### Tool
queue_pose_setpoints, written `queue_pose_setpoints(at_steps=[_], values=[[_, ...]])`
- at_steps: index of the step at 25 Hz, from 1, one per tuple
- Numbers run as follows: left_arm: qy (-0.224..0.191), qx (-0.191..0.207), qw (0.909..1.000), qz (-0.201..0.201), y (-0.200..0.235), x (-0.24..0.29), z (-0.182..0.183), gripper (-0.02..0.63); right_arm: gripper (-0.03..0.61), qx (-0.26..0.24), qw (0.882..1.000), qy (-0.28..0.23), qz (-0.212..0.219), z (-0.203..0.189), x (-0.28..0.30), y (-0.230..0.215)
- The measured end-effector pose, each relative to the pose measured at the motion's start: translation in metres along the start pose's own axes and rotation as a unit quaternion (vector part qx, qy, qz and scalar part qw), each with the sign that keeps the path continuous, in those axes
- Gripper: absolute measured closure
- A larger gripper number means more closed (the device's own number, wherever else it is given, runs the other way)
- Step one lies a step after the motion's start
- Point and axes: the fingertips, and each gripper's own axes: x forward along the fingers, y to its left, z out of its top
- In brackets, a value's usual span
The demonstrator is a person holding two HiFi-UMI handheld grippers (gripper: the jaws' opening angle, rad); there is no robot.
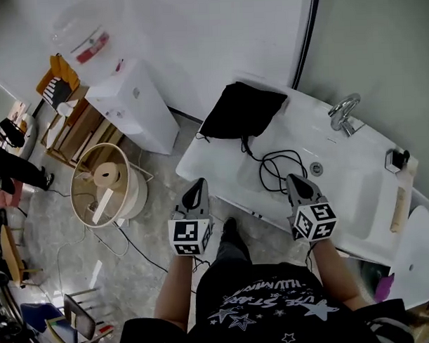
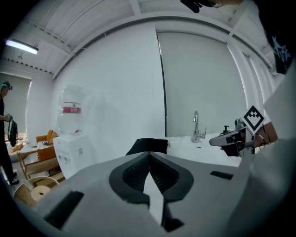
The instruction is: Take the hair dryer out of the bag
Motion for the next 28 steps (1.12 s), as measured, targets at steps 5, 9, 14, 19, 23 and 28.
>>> queue_pose_setpoints(at_steps=[5,9,14,19,23,28], values=[[0.012,0.022,0.9988,-0.041,0.027,0.048,0.009,0.602,0.572,0.018,0.999,0.002,-0.035,0.013,0.036,-0.005],[0.028,0.034,0.9966,-0.07,0.047,0.081,0.009,0.601,0.572,0.027,0.998,0.005,-0.055,0.022,0.062,-0.007],[0.043,0.058,0.9915,-0.108,0.063,0.121,0.004,0.601,0.572,0.036,0.996,0.007,-0.077,0.028,0.092,-0.009],[0.082,0.082,0.9829,-0.143,0.072,0.156,-0.015,0.551,0.572,0.044,0.994,0.007,-0.098,0.03,0.111,-0.014],[0.135,0.123,0.9679,-0.172,0.074,0.176,-0.046,0.45,0.572,0.054,0.992,0.01,-0.115,0.028,0.12,-0.019],[0.165,0.169,0.9522,-0.194,0.073,0.196,-0.064,0.43,0.572,0.062,0.989,0.017,-0.132,0.022,0.127,-0.026]])
